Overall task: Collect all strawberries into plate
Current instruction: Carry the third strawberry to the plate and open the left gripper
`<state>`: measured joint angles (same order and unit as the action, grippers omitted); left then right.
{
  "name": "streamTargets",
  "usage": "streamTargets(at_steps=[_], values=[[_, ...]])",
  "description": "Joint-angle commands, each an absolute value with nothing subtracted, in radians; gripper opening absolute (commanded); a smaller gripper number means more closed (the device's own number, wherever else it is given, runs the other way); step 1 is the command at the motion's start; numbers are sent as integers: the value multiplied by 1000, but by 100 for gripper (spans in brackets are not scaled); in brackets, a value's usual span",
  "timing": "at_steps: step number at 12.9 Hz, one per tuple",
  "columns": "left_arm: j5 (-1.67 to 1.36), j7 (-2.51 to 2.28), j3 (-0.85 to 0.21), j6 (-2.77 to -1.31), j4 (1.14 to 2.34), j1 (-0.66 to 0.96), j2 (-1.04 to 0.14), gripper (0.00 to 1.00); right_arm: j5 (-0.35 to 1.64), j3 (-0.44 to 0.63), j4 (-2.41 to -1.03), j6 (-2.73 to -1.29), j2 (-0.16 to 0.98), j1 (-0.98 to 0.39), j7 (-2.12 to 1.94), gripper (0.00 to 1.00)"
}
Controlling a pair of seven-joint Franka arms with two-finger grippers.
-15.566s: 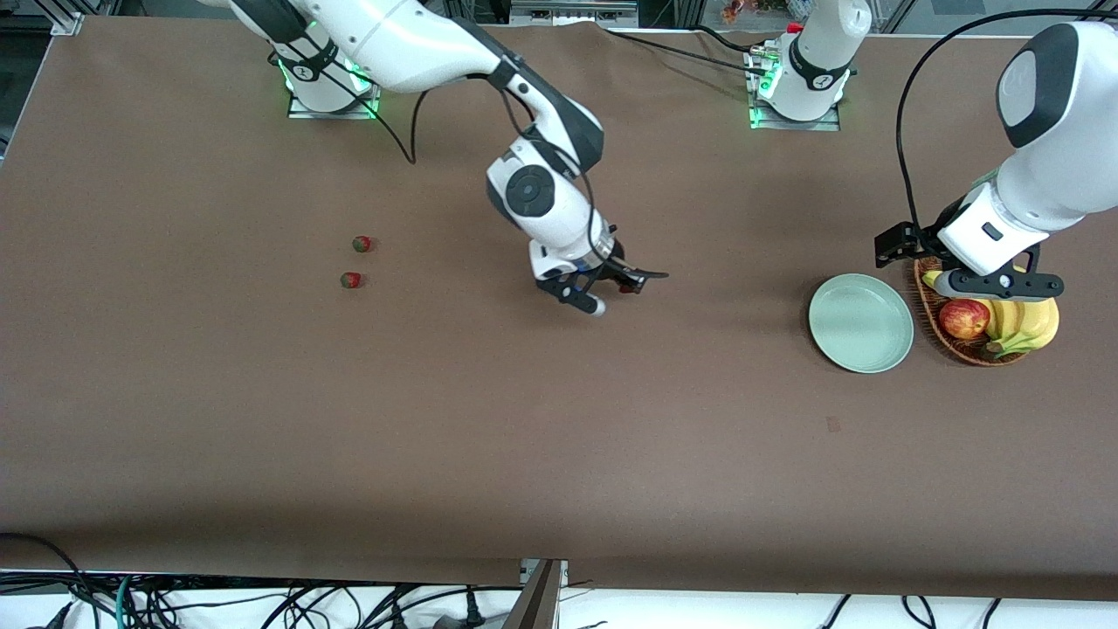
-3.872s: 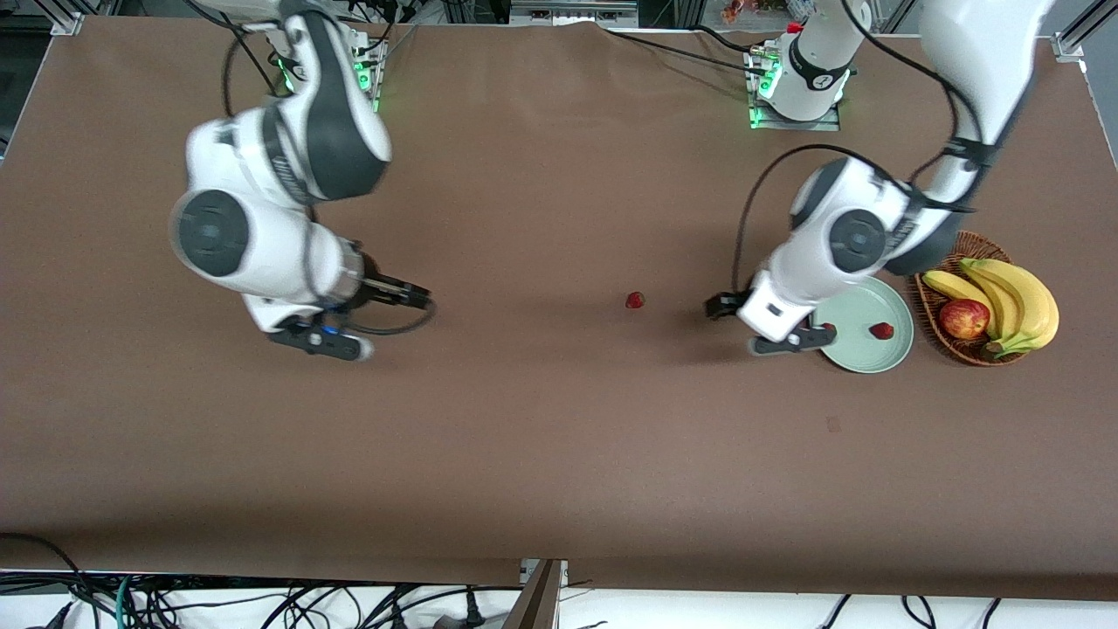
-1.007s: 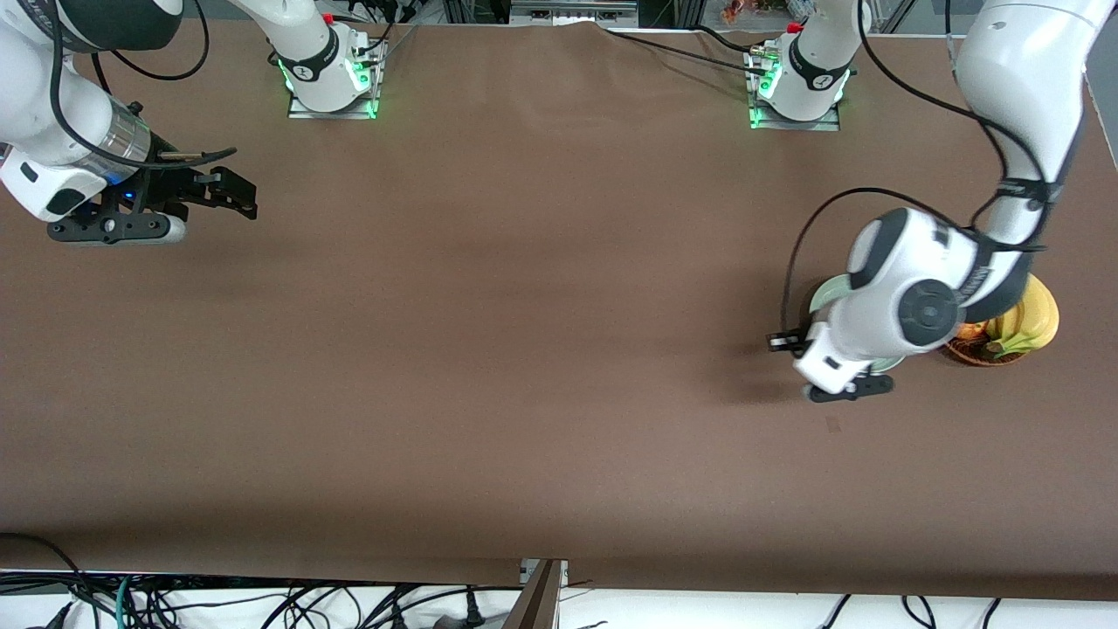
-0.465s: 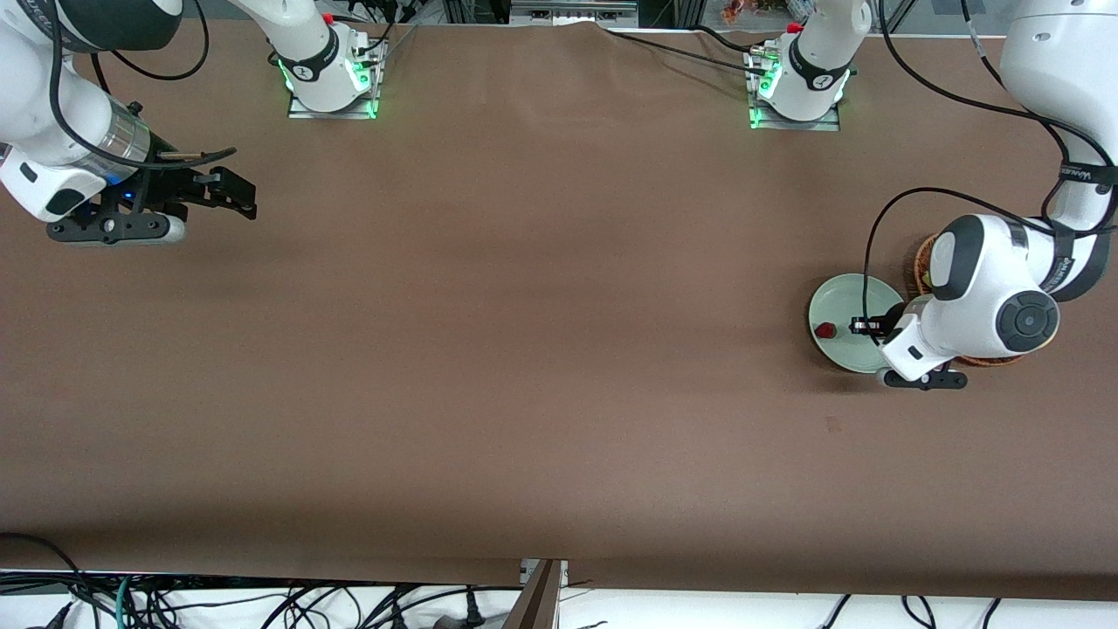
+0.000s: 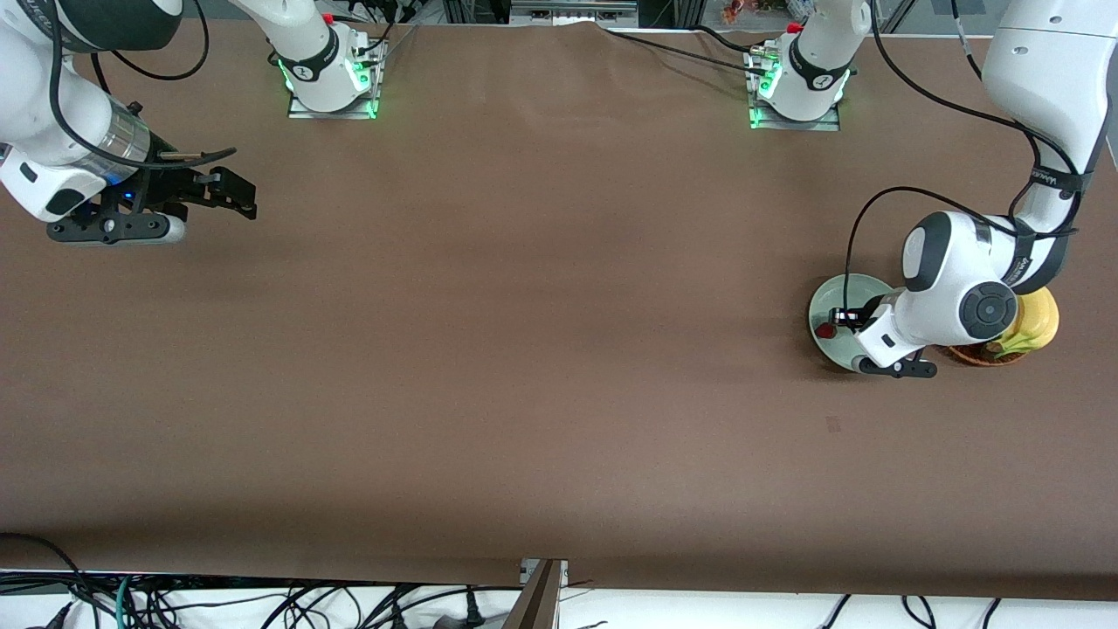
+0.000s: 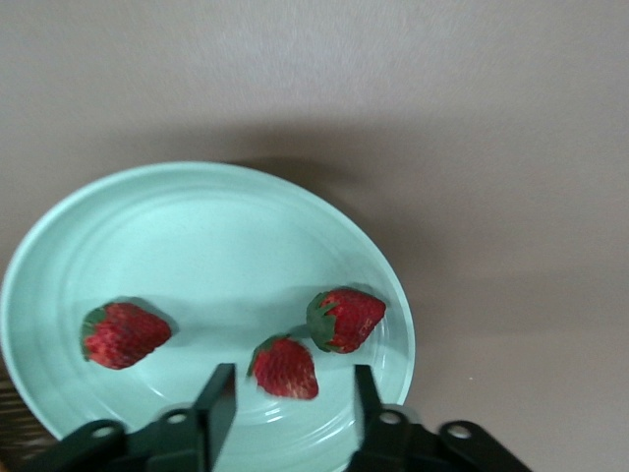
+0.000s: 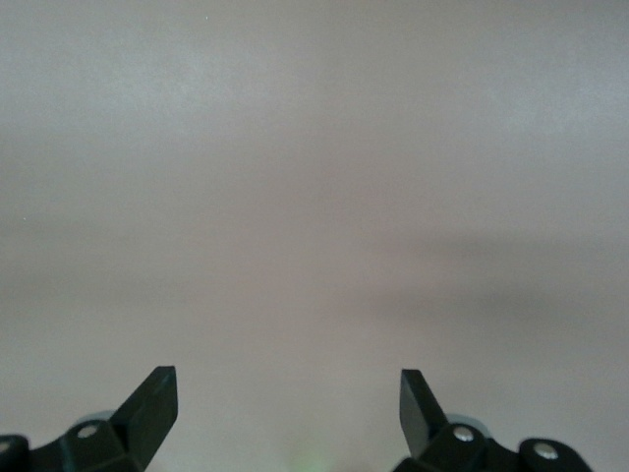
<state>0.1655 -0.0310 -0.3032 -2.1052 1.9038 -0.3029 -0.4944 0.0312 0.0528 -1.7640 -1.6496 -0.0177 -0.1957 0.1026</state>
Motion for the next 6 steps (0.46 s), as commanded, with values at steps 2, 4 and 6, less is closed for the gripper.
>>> streamTargets(at_steps=[2, 4, 6], values=[[135, 15, -293, -1941, 1787, -279, -399, 100, 20, 40, -1761, -1641, -21, -181, 86, 100], [133, 17, -304, -1936, 1782, -284, -323, 100, 20, 40, -1759, -1641, -21, -181, 86, 100], [114, 14, -305, -1908, 1778, -264, -249, 100, 20, 41, -1761, -1638, -23, -181, 86, 100]])
